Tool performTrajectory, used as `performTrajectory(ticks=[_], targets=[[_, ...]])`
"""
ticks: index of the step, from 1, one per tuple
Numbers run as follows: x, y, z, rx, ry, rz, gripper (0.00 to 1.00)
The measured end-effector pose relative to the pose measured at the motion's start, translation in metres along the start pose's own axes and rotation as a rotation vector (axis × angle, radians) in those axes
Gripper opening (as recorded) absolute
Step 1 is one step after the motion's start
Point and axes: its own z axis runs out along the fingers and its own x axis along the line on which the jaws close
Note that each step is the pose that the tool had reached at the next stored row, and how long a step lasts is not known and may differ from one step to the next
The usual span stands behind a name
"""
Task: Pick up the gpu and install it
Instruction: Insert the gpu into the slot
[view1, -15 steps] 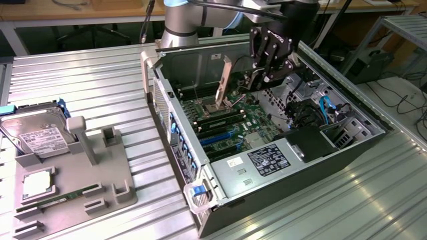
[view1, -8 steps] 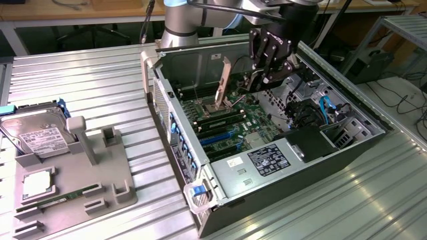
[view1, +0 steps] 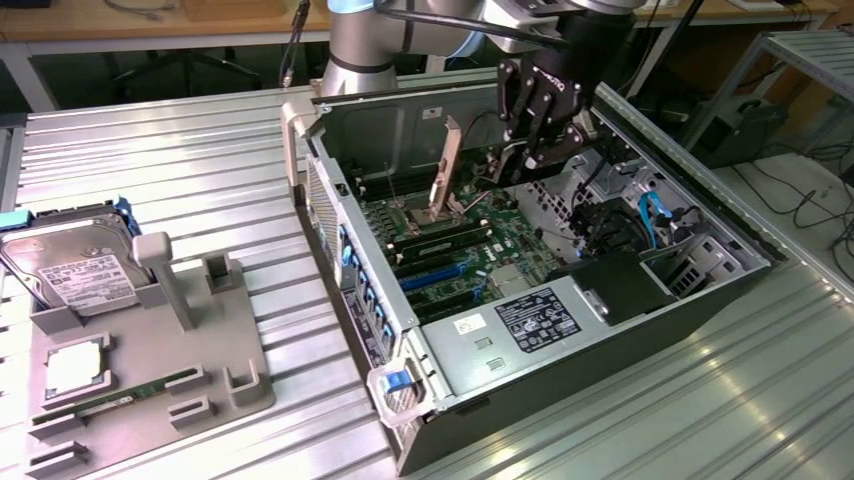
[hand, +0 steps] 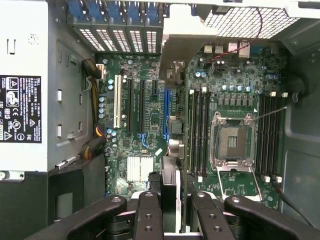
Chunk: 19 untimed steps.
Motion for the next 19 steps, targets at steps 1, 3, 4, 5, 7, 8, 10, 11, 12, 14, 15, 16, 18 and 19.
performTrajectory(ticks=[1,3,4,5,7,8,10,11,12,14,15,16,18,19], targets=[[0.0000,0.0000,0.0004,0.0000,-0.0001,0.000,0.27],[0.0000,-0.0001,0.0011,-0.0001,-0.0002,0.001,0.27],[0.0000,-0.0001,0.0015,-0.0002,-0.0002,0.001,0.27],[0.0000,-0.0001,0.0019,-0.0002,-0.0001,0.002,0.27],[0.0000,-0.0001,0.0026,-0.0002,-0.0001,0.002,0.27],[0.0000,-0.0001,0.0029,-0.0002,-0.0001,0.003,0.27],[0.0001,-0.0002,0.0035,-0.0004,-0.0002,0.003,0.27],[0.0001,-0.0002,0.0039,-0.0007,-0.0003,0.004,0.27],[0.0001,-0.0002,0.0043,-0.0010,-0.0002,0.004,0.27],[0.0001,-0.0002,0.0050,-0.0011,-0.0003,0.005,0.27],[0.0001,-0.0002,0.0054,-0.0011,-0.0003,0.005,0.27],[0.0001,-0.0002,0.0058,-0.0011,-0.0004,0.006,0.27],[0.0001,-0.0003,0.0065,-0.0012,-0.0003,0.006,0.27],[0.0001,-0.0003,0.0069,-0.0011,-0.0004,0.007,0.27]])
